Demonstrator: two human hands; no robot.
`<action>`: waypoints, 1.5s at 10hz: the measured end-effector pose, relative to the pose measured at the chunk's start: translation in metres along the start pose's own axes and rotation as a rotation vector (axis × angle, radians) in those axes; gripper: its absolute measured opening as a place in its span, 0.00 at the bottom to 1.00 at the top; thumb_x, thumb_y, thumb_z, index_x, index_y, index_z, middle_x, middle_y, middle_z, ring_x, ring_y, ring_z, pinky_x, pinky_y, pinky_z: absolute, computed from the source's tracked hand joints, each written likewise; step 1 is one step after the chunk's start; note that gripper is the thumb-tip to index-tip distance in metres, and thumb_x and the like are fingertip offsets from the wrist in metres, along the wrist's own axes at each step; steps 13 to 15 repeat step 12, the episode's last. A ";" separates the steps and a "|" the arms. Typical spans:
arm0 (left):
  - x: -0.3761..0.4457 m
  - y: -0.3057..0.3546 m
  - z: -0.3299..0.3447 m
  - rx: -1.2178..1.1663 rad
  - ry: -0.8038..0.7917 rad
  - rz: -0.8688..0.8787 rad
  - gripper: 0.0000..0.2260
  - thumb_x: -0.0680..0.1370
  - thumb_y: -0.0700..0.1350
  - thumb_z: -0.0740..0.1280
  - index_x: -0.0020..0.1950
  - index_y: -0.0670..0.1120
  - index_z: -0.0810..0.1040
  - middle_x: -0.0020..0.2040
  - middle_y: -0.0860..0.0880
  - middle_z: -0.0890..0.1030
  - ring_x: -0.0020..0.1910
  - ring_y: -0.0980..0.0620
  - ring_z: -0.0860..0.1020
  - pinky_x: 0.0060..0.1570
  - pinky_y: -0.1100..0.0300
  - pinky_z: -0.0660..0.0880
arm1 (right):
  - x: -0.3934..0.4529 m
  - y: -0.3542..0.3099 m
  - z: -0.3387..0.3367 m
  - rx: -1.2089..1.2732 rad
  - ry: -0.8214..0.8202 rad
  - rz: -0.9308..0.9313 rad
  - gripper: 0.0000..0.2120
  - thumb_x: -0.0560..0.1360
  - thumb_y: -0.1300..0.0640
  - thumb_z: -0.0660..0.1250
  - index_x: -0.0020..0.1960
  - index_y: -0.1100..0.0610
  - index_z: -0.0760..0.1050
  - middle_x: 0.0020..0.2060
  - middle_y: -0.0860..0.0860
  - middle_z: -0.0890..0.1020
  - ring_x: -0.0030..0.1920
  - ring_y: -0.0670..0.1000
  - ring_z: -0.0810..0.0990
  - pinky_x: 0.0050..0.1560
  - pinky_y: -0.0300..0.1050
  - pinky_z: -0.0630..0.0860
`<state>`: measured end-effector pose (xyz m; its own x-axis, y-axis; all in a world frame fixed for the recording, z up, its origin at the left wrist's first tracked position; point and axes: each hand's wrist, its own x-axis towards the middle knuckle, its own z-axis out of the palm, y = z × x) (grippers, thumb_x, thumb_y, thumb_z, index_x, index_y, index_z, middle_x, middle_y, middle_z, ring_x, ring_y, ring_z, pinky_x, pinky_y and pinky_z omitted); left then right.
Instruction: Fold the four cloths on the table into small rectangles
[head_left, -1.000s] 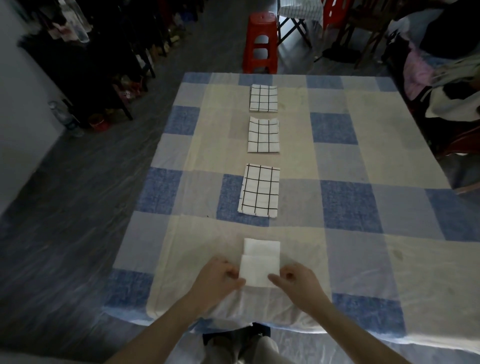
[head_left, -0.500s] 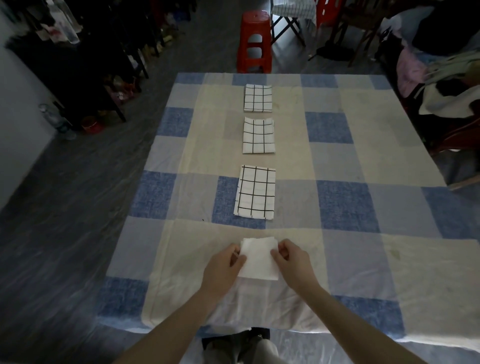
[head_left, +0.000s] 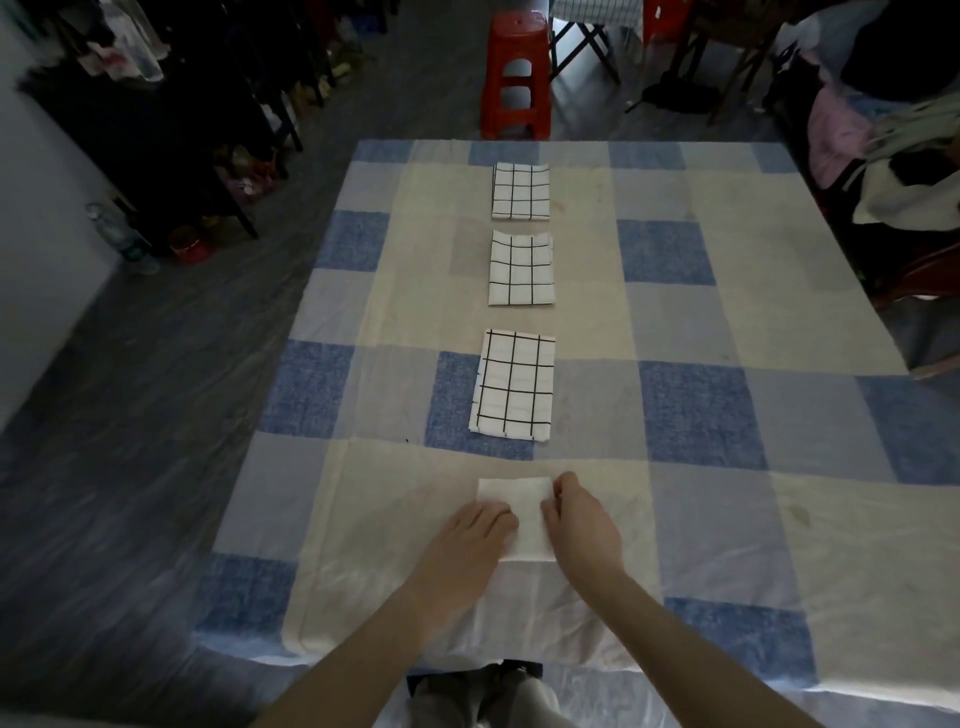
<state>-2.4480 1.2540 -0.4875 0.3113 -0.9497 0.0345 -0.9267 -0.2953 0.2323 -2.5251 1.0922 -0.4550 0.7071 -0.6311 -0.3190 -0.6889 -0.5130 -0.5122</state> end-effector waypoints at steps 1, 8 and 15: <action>-0.001 -0.002 0.003 -0.010 -0.106 -0.064 0.19 0.77 0.43 0.61 0.68 0.48 0.68 0.67 0.51 0.69 0.73 0.48 0.65 0.72 0.51 0.54 | -0.003 0.000 0.001 -0.158 0.066 -0.093 0.08 0.76 0.61 0.61 0.55 0.53 0.69 0.47 0.52 0.77 0.46 0.54 0.77 0.41 0.50 0.74; 0.002 -0.005 -0.014 0.090 -0.332 -0.191 0.26 0.77 0.58 0.55 0.74 0.51 0.64 0.74 0.51 0.68 0.73 0.52 0.63 0.66 0.40 0.61 | -0.021 0.044 0.007 -0.499 -0.154 -0.480 0.27 0.78 0.46 0.53 0.76 0.52 0.62 0.75 0.51 0.64 0.74 0.54 0.65 0.70 0.61 0.58; 0.021 0.038 -0.183 0.014 0.150 -0.263 0.12 0.75 0.49 0.66 0.57 0.51 0.78 0.58 0.53 0.76 0.57 0.49 0.75 0.52 0.56 0.68 | -0.062 -0.041 -0.166 -0.182 0.022 -0.424 0.23 0.79 0.52 0.60 0.73 0.51 0.63 0.70 0.50 0.68 0.67 0.53 0.70 0.61 0.50 0.73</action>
